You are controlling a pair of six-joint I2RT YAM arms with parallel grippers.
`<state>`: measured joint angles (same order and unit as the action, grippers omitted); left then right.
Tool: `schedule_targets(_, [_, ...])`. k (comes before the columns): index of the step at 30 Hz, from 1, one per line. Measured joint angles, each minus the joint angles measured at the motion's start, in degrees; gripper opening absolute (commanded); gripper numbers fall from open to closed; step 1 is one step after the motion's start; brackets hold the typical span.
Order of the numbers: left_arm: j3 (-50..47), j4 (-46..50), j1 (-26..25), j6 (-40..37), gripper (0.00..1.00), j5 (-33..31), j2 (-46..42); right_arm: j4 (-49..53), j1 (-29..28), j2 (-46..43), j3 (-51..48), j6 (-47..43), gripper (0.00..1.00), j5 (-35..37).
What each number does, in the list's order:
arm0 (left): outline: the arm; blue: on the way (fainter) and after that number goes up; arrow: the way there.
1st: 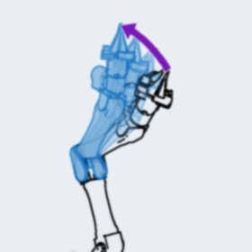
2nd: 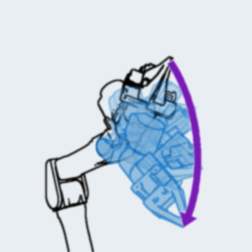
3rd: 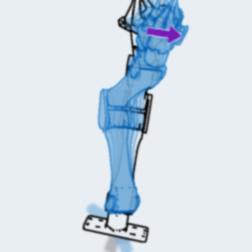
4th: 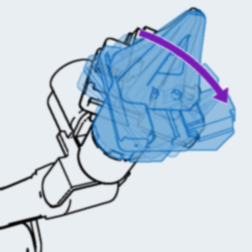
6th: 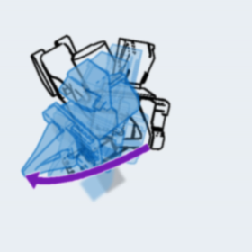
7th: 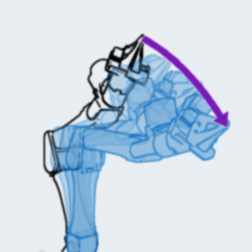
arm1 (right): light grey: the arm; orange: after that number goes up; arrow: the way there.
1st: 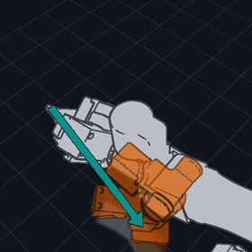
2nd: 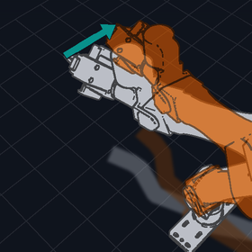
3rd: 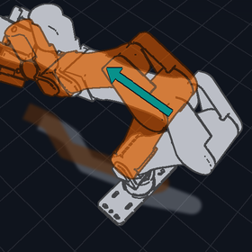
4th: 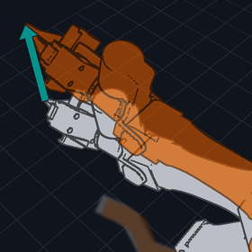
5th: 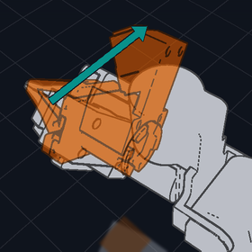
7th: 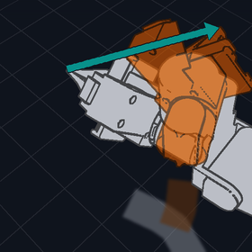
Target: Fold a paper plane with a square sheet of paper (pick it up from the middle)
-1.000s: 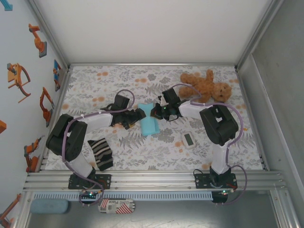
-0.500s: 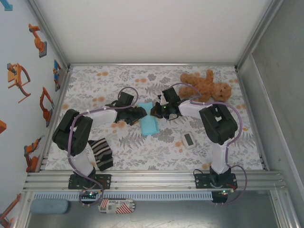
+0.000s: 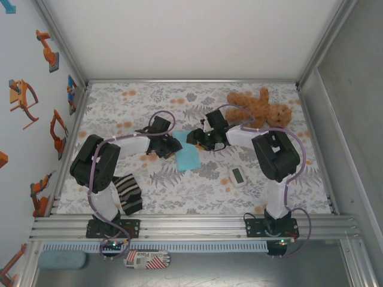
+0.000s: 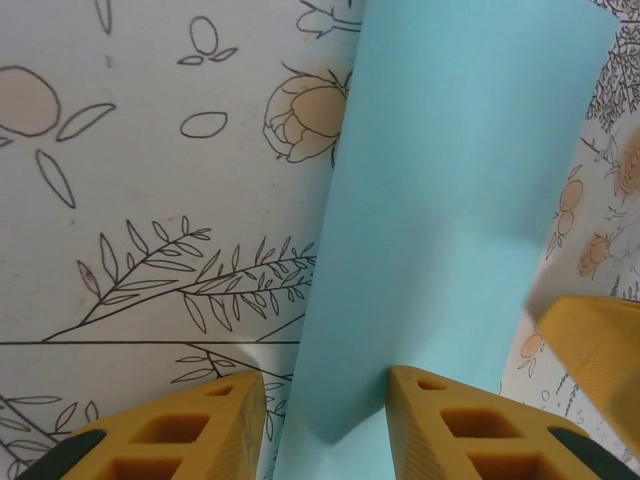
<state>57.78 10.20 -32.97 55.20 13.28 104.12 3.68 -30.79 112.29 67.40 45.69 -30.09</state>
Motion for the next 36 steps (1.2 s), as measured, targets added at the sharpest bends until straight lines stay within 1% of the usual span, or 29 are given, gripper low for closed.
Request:
schedule_targets(6, [2.14,3.02,0.0,1.4,0.35,-0.44,1.36,0.2,2.91,-9.64,-3.87,-0.11,0.64,4.59])
schedule_targets(10, [3.34,4.39,-0.42,2.45,0.41,-1.29,1.99,0.22,3.41,-12.7,-5.07,-0.87,0.64,6.86])
schedule_targets(20, [8.76,11.32,-2.34,4.35,0.41,-5.44,5.46,2.99,3.41,-11.8,-6.01,-2.91,0.68,7.48])
schedule_targets(23, [9.09,11.72,-2.36,5.18,0.41,-5.64,5.79,2.97,3.41,-11.45,-6.01,-3.23,0.67,7.23])
schedule_targets(30, [10.43,13.25,-2.69,5.95,0.42,-6.29,6.67,2.91,3.41,-9.62,-6.01,-3.74,0.59,5.55])
schedule_targets(31, [10.73,13.62,-2.69,5.97,0.42,-6.29,6.86,2.91,3.41,-9.38,-6.01,-3.76,0.59,5.46])
schedule_targets(34, [11.3,14.64,-2.73,5.64,0.36,-6.47,7.23,2.86,3.41,-8.5,-6.01,-3.8,0.57,5.25])
schedule_targets(36, [11.78,15.43,-2.73,5.29,0.35,-6.73,7.48,2.89,3.45,-7.85,-6.01,-3.8,0.58,5.07])
